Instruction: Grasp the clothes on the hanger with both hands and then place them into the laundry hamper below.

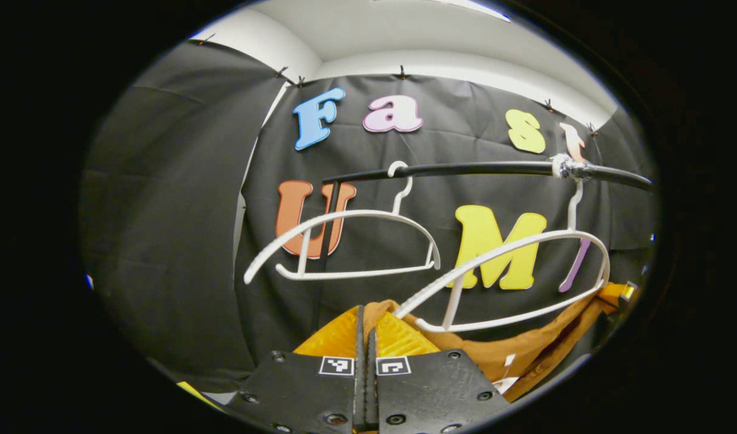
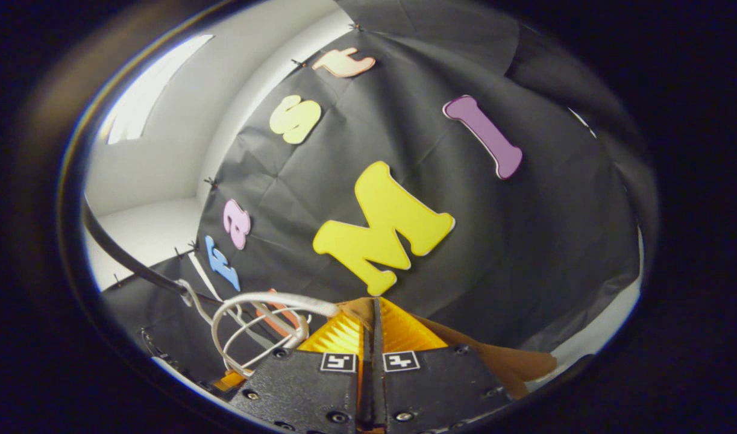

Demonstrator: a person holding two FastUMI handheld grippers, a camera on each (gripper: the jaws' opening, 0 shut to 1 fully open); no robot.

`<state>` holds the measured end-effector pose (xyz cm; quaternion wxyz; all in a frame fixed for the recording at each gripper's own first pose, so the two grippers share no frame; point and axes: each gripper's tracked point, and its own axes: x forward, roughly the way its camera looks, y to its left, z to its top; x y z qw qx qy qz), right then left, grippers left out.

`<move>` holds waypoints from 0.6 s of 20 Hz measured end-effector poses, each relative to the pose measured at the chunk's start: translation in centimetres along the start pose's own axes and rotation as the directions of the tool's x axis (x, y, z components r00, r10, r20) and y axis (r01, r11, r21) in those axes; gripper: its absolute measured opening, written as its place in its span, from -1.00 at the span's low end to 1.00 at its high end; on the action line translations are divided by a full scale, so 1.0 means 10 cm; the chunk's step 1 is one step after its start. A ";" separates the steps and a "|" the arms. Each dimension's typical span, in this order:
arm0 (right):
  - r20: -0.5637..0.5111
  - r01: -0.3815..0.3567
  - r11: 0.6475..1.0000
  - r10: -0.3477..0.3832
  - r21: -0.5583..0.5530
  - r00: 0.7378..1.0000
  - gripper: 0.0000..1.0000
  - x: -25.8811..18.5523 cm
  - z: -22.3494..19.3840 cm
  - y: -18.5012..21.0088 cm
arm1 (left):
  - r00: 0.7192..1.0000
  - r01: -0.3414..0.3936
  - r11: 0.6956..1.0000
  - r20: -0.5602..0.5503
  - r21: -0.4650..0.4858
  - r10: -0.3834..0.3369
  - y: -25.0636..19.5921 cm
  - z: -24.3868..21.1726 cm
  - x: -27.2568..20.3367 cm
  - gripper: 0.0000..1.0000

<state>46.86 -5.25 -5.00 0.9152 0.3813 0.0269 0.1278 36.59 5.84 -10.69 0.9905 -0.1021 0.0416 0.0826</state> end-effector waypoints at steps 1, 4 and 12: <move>-0.016 0.007 1.000 -0.007 0.015 1.000 -0.94 0.00 -0.06 -0.04 | 1.000 -0.008 1.000 -0.013 -0.002 0.008 0.02 -0.09 -0.02 -1.00; -0.065 0.031 1.000 -0.031 0.004 0.997 -0.94 -0.07 -0.28 -0.17 | 0.998 -0.020 1.000 -0.062 -0.010 0.019 0.06 -0.35 -0.04 -1.00; -0.144 0.014 0.999 -0.022 -0.052 0.989 -0.94 -0.31 -0.59 -0.08 | 0.992 -0.012 1.000 -0.124 -0.004 0.011 0.15 -0.55 -0.22 -1.00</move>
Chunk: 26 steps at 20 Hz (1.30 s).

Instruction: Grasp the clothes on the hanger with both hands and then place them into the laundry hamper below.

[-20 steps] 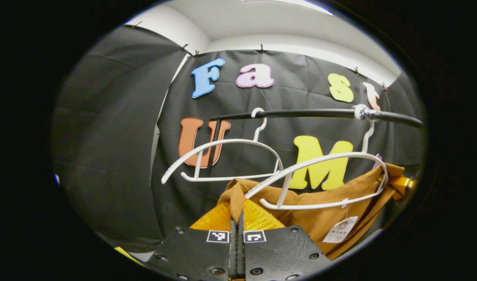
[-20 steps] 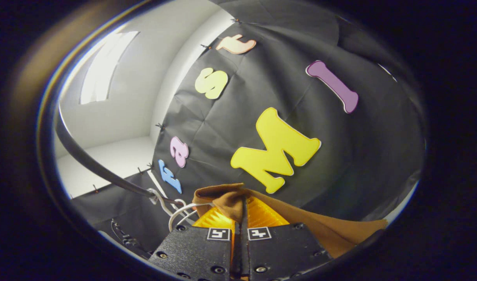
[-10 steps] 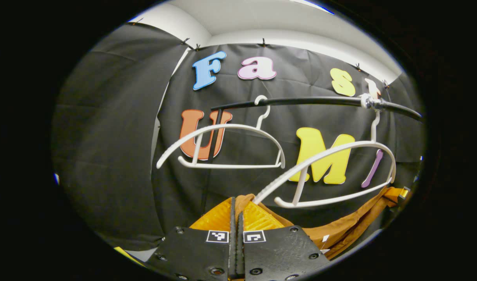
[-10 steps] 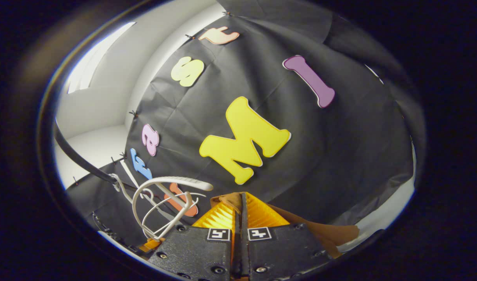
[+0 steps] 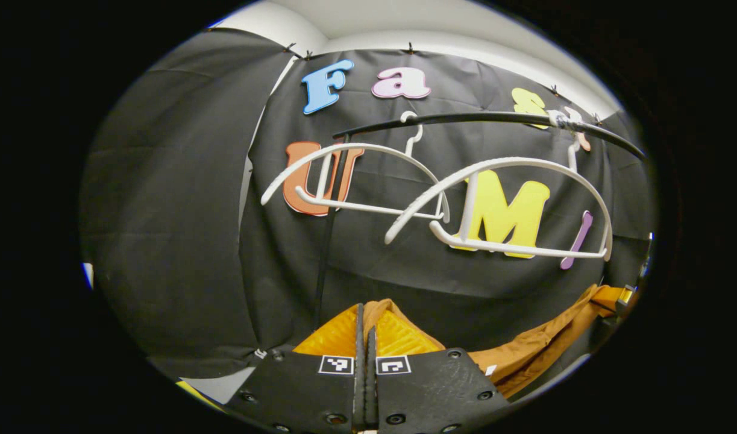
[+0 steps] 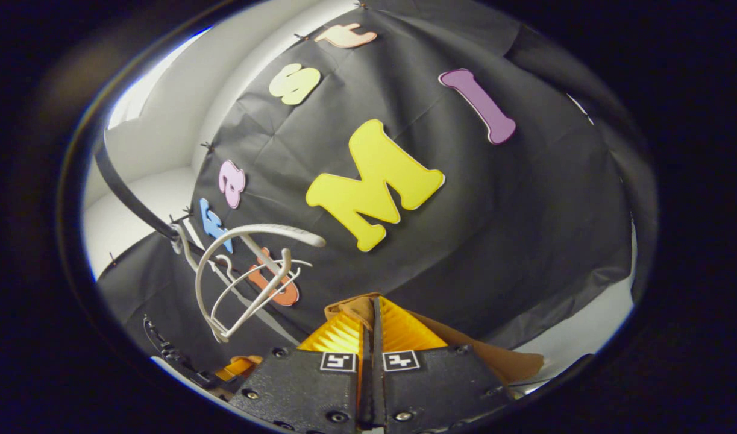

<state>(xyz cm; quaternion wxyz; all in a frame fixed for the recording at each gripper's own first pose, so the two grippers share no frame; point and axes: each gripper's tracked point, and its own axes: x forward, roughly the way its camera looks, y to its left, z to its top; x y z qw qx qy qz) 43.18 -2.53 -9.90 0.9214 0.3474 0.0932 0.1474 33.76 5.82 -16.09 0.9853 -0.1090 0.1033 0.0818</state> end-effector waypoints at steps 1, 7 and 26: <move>-0.001 -0.007 1.000 0.007 -0.006 1.000 -0.94 -0.03 -0.01 0.06 | 1.000 0.004 1.000 0.002 0.005 -0.004 -0.02 0.00 -0.05 -0.91; -0.001 -0.082 0.995 0.082 -0.063 0.997 -0.94 -0.28 -0.11 0.62 | 0.997 0.070 0.996 0.039 0.055 -0.072 -0.32 0.22 -0.41 -1.00; -0.302 -0.362 0.926 0.315 -0.110 0.900 -0.93 -1.14 -1.62 2.30 | 0.937 0.350 0.931 -0.036 0.102 -0.349 -0.90 0.41 -1.58 -1.00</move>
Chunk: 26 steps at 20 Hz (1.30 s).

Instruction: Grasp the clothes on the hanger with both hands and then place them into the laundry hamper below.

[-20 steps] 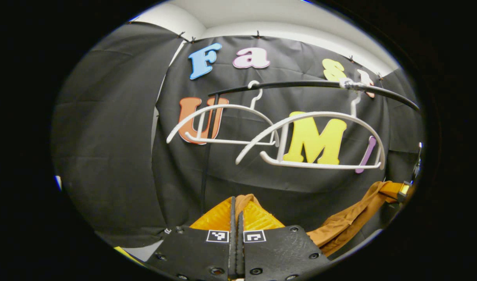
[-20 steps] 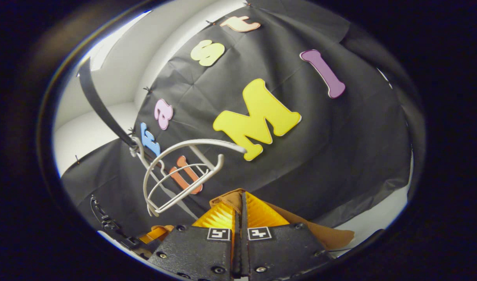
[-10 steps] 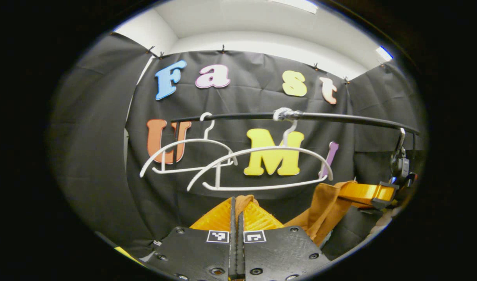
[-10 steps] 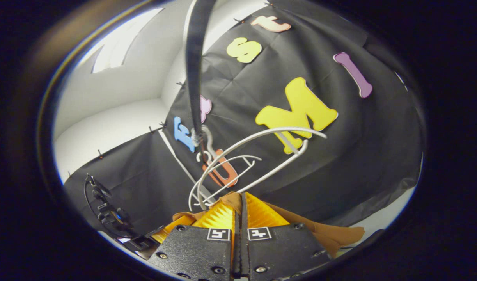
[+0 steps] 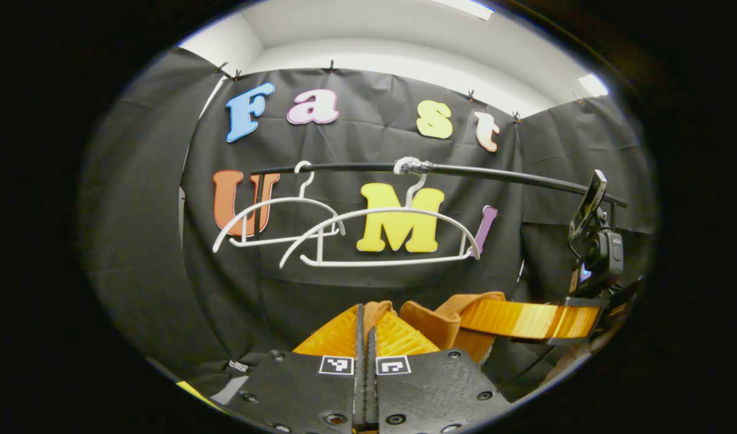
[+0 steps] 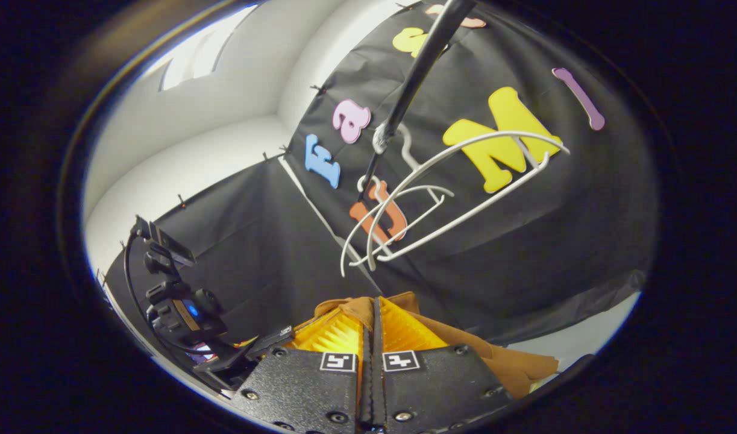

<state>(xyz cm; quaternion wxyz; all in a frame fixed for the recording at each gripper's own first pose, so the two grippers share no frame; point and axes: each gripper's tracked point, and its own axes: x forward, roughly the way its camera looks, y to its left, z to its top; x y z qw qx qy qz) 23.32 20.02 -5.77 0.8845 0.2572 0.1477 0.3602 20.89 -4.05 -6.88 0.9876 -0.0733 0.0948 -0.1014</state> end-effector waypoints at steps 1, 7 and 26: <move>-0.021 -0.007 1.000 0.007 -0.005 1.000 -0.93 0.02 -0.10 0.05 | 1.000 -0.002 1.000 -0.006 -0.004 0.002 0.03 -0.04 -0.06 -1.00; -0.115 0.016 1.000 -0.018 -0.017 0.993 -0.93 0.09 -0.60 -0.07 | 0.998 0.003 0.999 -0.058 -0.040 -0.005 0.14 -0.53 -0.11 -0.91; -0.628 0.410 0.910 -0.356 -0.063 0.692 -0.93 -0.16 -3.15 -2.10 | 0.809 -0.193 0.961 -0.587 -0.196 0.043 0.38 -3.92 -0.12 -1.00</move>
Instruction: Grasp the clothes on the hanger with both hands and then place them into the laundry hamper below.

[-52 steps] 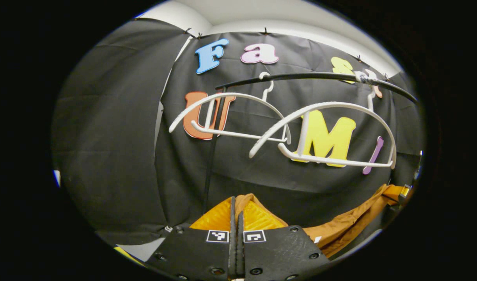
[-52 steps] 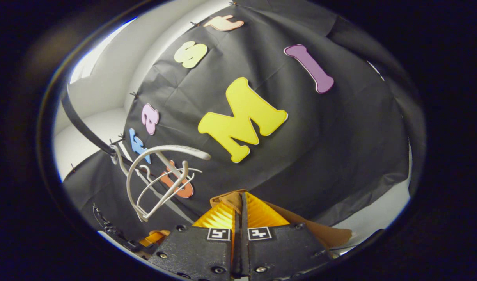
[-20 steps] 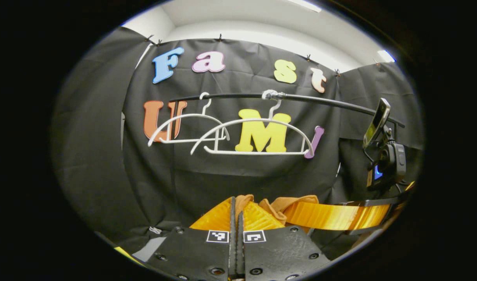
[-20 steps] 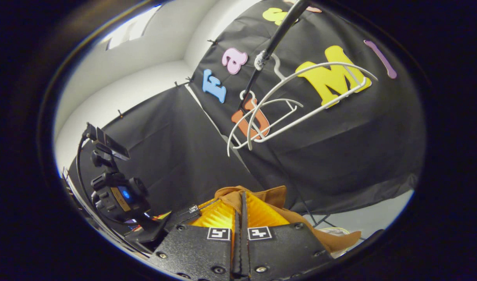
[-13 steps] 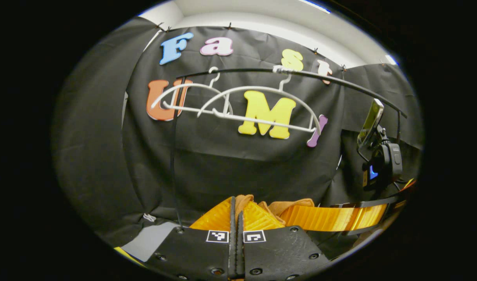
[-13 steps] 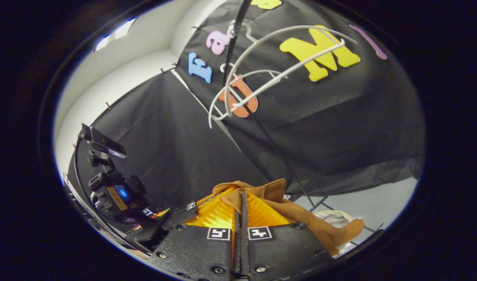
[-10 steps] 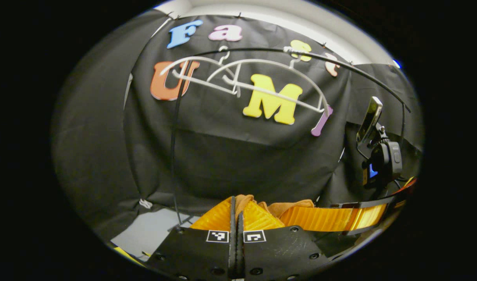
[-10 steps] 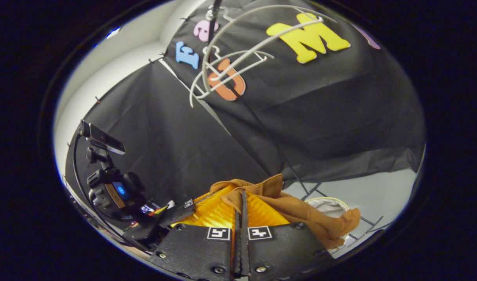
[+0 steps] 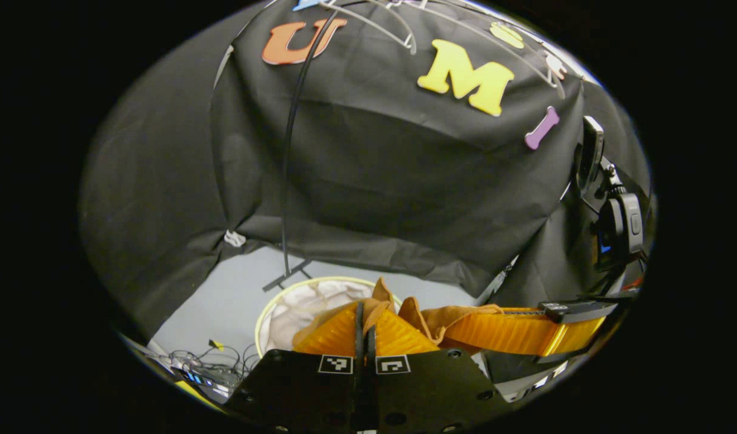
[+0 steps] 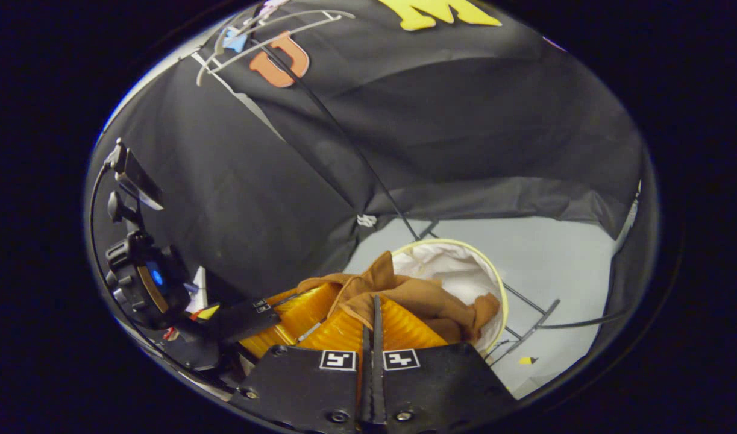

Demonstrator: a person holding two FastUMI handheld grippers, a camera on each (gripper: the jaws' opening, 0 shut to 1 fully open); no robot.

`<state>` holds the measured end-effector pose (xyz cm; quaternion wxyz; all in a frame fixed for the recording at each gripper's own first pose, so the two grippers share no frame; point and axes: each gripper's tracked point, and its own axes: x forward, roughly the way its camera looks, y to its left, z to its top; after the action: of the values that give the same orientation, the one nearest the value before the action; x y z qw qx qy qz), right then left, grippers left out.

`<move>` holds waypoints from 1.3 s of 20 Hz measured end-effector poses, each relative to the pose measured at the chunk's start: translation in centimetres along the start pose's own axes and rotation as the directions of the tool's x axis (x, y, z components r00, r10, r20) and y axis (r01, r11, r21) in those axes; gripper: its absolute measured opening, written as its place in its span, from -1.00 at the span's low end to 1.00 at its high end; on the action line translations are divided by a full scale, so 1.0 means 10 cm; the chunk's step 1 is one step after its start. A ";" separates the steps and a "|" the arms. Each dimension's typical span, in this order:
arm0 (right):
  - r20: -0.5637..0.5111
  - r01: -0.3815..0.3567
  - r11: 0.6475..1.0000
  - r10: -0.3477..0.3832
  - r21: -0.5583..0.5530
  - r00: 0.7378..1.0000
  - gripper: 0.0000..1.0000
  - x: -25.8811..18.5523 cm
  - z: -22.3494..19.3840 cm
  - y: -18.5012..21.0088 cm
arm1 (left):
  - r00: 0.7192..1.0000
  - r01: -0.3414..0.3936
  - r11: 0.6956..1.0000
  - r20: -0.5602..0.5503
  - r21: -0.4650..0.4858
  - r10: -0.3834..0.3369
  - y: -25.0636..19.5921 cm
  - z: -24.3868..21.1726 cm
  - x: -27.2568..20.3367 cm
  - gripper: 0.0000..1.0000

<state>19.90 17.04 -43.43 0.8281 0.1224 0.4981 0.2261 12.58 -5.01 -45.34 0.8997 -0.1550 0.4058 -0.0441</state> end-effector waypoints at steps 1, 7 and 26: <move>-0.030 0.019 1.000 -0.019 0.002 0.999 -0.93 0.04 -0.06 -0.01 | 0.999 -0.006 1.000 -0.040 -0.012 0.005 0.01 -0.14 0.12 -1.00; -0.150 0.140 0.990 -0.139 -0.001 0.979 -0.93 0.21 -0.40 -0.40 | 0.959 -0.062 0.998 -0.275 0.011 0.063 0.12 -0.97 0.32 -1.00; -0.072 0.306 0.948 -0.312 -0.090 0.947 0.32 -0.11 -0.33 -0.71 | 0.946 -0.158 0.974 -0.259 0.159 0.196 0.45 -1.02 -0.04 1.00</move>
<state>18.37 10.30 -47.16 0.8355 0.0009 0.5368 0.1175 4.49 -3.19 -52.84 0.8440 -0.0486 0.5340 -0.0114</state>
